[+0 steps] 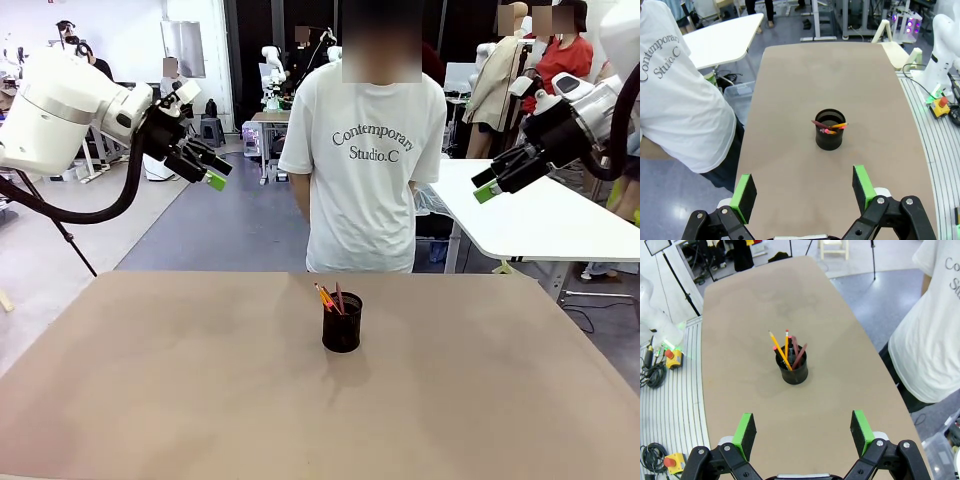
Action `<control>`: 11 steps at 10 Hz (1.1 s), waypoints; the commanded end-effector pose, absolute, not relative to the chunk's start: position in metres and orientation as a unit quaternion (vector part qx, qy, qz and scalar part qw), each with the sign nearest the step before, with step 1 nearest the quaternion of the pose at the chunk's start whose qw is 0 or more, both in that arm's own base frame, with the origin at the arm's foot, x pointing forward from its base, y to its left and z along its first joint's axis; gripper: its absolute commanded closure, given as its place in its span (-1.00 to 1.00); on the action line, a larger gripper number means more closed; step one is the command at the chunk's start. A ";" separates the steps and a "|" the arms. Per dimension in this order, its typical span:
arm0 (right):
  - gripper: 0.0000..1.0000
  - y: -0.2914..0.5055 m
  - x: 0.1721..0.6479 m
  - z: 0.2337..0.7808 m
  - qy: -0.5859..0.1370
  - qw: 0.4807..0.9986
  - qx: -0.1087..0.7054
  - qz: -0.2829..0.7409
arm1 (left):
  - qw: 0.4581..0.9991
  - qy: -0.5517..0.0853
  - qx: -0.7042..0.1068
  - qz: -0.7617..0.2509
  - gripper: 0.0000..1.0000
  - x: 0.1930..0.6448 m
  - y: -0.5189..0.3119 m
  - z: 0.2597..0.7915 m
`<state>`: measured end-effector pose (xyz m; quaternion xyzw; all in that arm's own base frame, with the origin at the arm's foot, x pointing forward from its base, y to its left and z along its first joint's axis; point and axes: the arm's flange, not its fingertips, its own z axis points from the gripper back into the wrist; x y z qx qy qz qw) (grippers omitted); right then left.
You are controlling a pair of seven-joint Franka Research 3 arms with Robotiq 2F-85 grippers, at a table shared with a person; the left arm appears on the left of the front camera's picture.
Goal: Place the pens into the pen holder.
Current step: Pick up a writing instrument from the table and place it into the Pen holder.
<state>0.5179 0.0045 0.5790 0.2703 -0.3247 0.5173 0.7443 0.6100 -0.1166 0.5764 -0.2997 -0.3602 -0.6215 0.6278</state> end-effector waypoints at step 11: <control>-1.00 0.006 0.517 0.580 -0.325 0.744 0.270 0.518 | 0.628 -0.361 -0.298 -0.621 -1.00 0.610 -0.115 0.577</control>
